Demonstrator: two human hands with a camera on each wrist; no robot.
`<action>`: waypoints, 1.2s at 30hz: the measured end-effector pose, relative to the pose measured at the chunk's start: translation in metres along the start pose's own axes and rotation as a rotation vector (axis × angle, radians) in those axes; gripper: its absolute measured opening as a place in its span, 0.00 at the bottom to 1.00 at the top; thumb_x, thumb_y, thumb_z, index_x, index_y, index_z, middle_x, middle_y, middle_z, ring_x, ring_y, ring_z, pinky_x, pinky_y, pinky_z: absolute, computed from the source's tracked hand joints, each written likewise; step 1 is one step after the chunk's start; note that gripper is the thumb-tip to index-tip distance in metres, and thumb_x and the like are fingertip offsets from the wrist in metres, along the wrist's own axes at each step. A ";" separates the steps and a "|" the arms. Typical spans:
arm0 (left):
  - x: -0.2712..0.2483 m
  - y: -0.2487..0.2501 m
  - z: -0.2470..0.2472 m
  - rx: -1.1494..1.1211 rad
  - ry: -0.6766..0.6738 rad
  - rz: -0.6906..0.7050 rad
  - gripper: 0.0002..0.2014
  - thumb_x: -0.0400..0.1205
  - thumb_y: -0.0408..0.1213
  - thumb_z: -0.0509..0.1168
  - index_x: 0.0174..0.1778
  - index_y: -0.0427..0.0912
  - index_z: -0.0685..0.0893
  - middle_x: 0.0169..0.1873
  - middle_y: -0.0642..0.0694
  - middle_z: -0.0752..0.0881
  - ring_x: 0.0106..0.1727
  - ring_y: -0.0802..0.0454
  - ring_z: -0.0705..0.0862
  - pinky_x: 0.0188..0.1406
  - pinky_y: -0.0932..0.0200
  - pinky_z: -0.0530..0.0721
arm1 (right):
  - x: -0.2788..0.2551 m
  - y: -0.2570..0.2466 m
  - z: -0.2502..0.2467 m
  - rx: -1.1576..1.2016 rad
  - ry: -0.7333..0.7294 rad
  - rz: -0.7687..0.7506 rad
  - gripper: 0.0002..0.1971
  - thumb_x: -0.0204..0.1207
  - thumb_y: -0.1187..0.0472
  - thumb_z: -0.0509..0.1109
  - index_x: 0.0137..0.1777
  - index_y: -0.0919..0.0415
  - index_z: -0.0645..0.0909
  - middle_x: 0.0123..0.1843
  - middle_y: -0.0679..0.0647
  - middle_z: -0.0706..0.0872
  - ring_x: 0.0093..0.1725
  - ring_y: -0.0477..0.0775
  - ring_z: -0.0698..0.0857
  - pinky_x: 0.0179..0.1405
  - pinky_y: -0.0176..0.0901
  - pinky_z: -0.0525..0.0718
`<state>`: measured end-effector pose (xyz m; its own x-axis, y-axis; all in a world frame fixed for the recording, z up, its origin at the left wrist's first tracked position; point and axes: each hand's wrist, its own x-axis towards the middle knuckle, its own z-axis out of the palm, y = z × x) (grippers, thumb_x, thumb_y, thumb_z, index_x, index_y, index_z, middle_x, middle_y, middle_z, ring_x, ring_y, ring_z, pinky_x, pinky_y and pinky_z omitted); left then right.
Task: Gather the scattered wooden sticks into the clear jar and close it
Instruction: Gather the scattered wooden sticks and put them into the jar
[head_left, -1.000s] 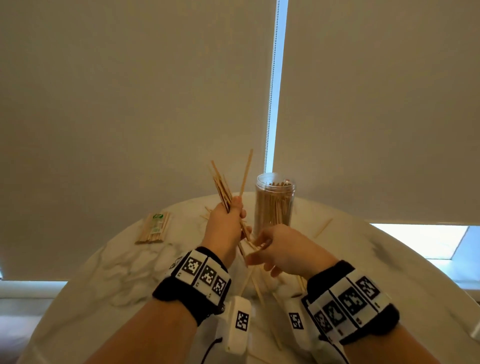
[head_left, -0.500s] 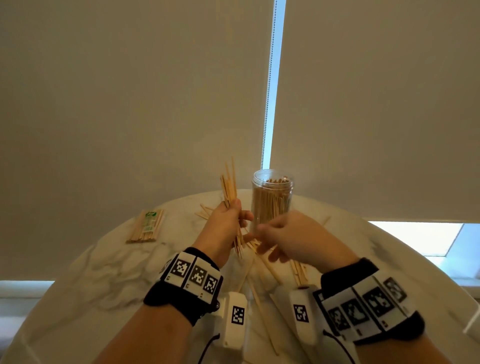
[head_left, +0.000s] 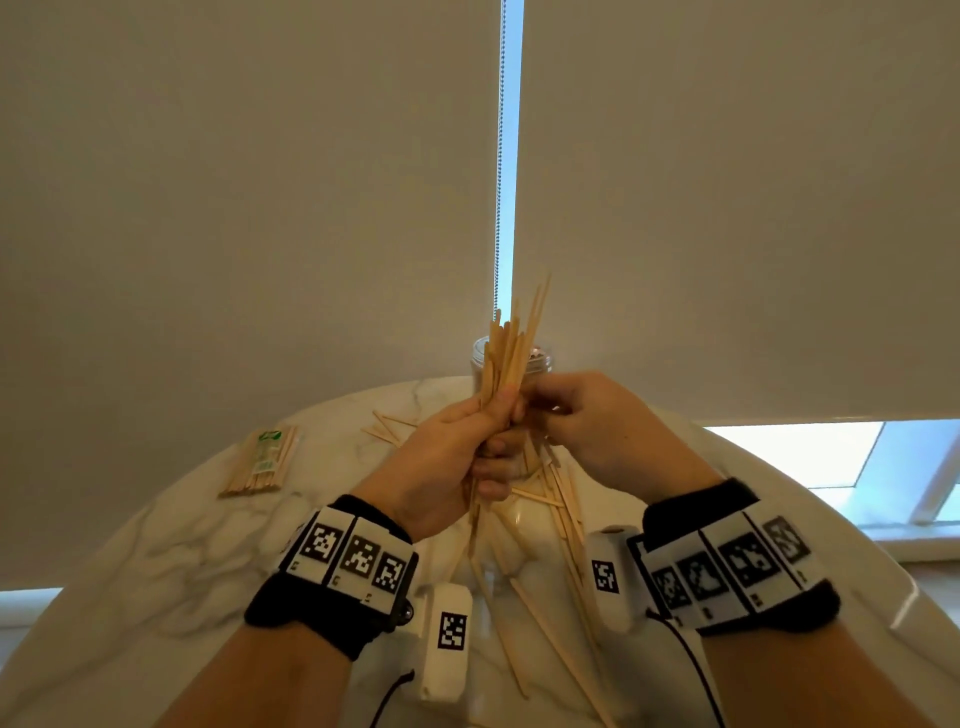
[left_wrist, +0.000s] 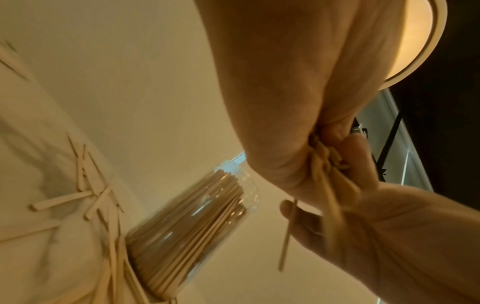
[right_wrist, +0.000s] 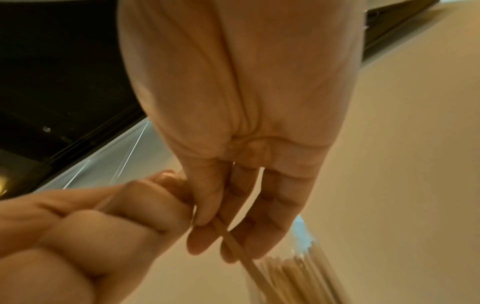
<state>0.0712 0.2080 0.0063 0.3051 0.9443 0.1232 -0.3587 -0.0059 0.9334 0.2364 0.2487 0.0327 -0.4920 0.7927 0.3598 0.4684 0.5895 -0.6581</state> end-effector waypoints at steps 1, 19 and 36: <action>0.000 0.001 0.000 0.005 0.025 0.014 0.15 0.86 0.53 0.59 0.41 0.45 0.76 0.28 0.50 0.65 0.25 0.57 0.61 0.20 0.66 0.64 | -0.001 0.001 -0.004 -0.038 0.021 0.040 0.09 0.81 0.63 0.71 0.49 0.49 0.90 0.42 0.42 0.91 0.43 0.39 0.88 0.49 0.41 0.83; 0.004 -0.015 0.029 0.525 0.142 0.144 0.21 0.84 0.61 0.57 0.41 0.45 0.74 0.23 0.55 0.72 0.20 0.58 0.65 0.18 0.63 0.67 | -0.007 -0.028 -0.028 0.337 0.540 -0.009 0.18 0.86 0.49 0.64 0.75 0.45 0.72 0.64 0.38 0.82 0.58 0.36 0.84 0.55 0.37 0.84; 0.008 0.008 0.020 -0.269 0.479 0.418 0.13 0.90 0.48 0.55 0.46 0.44 0.74 0.27 0.50 0.71 0.25 0.56 0.72 0.33 0.57 0.81 | -0.017 -0.034 -0.006 0.122 -0.219 0.198 0.22 0.76 0.44 0.75 0.65 0.49 0.74 0.48 0.41 0.90 0.45 0.36 0.89 0.46 0.33 0.86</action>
<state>0.0881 0.2092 0.0218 -0.3073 0.9223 0.2343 -0.5871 -0.3775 0.7161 0.2330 0.2163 0.0534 -0.5528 0.8300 0.0743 0.4859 0.3935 -0.7804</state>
